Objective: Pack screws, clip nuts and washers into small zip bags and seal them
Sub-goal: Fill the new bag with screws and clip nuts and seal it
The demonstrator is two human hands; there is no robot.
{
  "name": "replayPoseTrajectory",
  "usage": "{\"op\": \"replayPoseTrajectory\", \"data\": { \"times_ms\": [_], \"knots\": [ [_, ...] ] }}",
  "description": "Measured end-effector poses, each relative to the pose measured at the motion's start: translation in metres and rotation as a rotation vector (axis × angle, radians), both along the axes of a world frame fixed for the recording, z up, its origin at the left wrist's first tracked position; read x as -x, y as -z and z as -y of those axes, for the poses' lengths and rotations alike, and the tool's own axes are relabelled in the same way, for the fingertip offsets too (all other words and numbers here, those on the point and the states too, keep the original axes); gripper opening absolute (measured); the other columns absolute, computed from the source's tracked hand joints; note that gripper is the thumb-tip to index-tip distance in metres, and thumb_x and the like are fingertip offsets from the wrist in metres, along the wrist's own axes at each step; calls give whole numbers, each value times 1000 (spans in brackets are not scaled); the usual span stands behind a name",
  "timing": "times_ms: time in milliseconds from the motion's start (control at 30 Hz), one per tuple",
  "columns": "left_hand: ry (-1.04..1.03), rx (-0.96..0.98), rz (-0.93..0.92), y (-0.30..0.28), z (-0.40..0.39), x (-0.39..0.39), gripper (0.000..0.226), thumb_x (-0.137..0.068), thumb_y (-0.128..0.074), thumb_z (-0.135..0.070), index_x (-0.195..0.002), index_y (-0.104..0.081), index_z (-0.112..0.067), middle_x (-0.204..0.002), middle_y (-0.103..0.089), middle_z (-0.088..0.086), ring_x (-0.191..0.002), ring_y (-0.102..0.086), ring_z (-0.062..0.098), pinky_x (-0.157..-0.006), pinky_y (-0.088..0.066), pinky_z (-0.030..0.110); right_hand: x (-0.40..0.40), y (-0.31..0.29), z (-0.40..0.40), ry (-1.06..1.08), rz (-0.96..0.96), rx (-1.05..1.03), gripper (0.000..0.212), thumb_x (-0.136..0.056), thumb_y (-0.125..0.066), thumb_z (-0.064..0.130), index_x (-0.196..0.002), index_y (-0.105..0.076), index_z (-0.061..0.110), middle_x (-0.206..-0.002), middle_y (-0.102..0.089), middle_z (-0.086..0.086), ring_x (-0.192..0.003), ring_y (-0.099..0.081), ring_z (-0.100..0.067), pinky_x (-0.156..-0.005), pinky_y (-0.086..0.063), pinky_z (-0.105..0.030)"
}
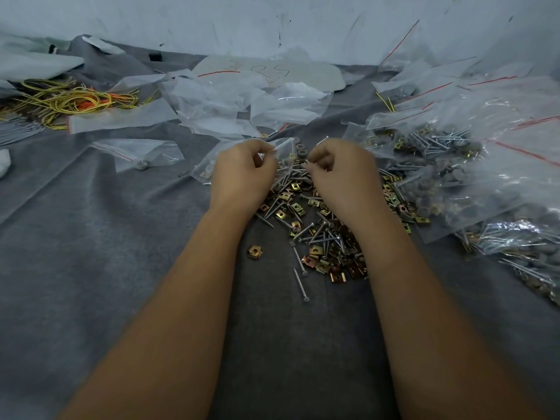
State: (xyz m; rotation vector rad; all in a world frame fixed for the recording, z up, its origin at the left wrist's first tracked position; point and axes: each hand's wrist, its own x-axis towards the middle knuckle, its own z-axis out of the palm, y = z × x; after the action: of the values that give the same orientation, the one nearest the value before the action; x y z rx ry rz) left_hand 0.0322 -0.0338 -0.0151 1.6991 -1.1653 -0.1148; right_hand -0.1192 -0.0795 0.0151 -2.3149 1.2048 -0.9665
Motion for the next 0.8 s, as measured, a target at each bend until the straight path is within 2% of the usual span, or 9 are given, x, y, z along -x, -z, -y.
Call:
{"op": "replayPoseTrajectory", "data": {
  "times_ms": [67, 167, 400, 567, 667, 800],
  "knots": [
    [19, -3, -9, -1, -1, 2, 16, -90, -58, -20, -97, -72, -24, -52, -50, -8, -44, -43, 1, -47, -34, 21, -1, -4, -1, -13, 256, -62, 9, -87, -69, 15, -90, -69, 24, -75, -60, 18, -69, -58, 5, -62, -43, -6],
    [44, 12, -13, -4, -3, 6, 17, -89, -58, -17, -96, -73, -22, -50, -48, -9, -45, -45, -1, -44, -32, 12, -4, -8, -6, -67, 490, -105, 20, -82, -73, 10, -78, -66, 28, -73, -66, 14, -70, -65, 2, -63, -49, -10],
    [147, 108, -128, -6, -6, 11, 19, -85, -55, -12, -88, -73, -18, -50, -48, -10, -42, -40, 0, -44, -30, 12, -10, -1, -11, -89, 477, -91, 12, -83, -74, 11, -80, -70, 22, -74, -71, 5, -71, -70, -5, -68, -58, -24],
    [-11, 185, -164, -8, -4, 8, 21, -78, -49, -27, -83, -69, -29, -57, -58, -5, -46, -47, 5, -47, -37, 23, -7, -4, -9, -110, 507, -91, 19, -86, -70, 10, -83, -70, 29, -78, -71, 8, -74, -70, -10, -69, -57, -24],
    [-123, 313, -246, -10, -5, 5, 18, -82, -50, -26, -86, -66, -33, -54, -52, -11, -46, -41, 1, -47, -33, 17, -1, -6, -5, -37, 375, -49, 12, -88, -65, 14, -84, -69, 25, -79, -67, 11, -74, -65, -6, -68, -55, -24],
    [-121, 184, -137, -7, -6, 4, 17, -83, -48, -30, -87, -64, -34, -45, -49, -19, -43, -41, 1, -47, -30, 22, 4, -5, -7, -48, -134, 62, 14, -82, -61, 30, -75, -71, 23, -70, -66, 8, -69, -61, -12, -64, -53, -30]
  ]
}}
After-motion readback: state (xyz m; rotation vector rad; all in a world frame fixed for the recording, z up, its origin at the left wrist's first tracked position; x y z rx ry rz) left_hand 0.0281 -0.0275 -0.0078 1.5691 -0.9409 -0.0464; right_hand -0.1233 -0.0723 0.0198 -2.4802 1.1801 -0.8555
